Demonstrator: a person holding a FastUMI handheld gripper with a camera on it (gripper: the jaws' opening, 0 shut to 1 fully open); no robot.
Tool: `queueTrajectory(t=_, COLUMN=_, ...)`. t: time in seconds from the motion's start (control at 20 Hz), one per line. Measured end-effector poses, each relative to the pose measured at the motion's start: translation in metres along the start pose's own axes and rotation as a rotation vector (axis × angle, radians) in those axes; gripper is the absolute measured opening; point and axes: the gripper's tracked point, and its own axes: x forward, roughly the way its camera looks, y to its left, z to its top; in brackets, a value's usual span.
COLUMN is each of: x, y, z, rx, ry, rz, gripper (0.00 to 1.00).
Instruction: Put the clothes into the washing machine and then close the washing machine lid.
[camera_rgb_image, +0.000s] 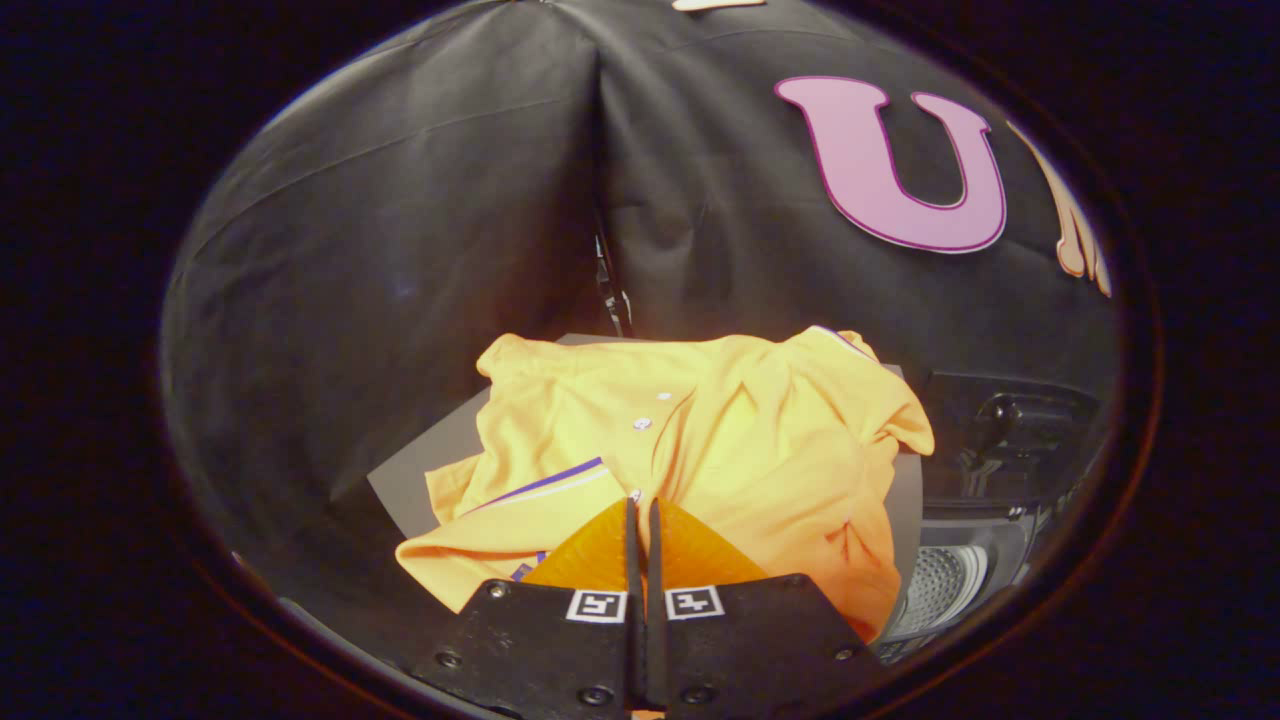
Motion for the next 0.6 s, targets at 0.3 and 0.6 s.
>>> queueTrajectory(t=0.3, x=-0.026, y=-0.017, z=0.023, rx=0.019, ry=-0.084, rz=-0.05, gripper=0.0)
queueTrajectory(t=0.6, x=-0.068, y=-0.087, z=0.05, rx=0.027, ry=-0.166, rz=-0.192, gripper=0.0)
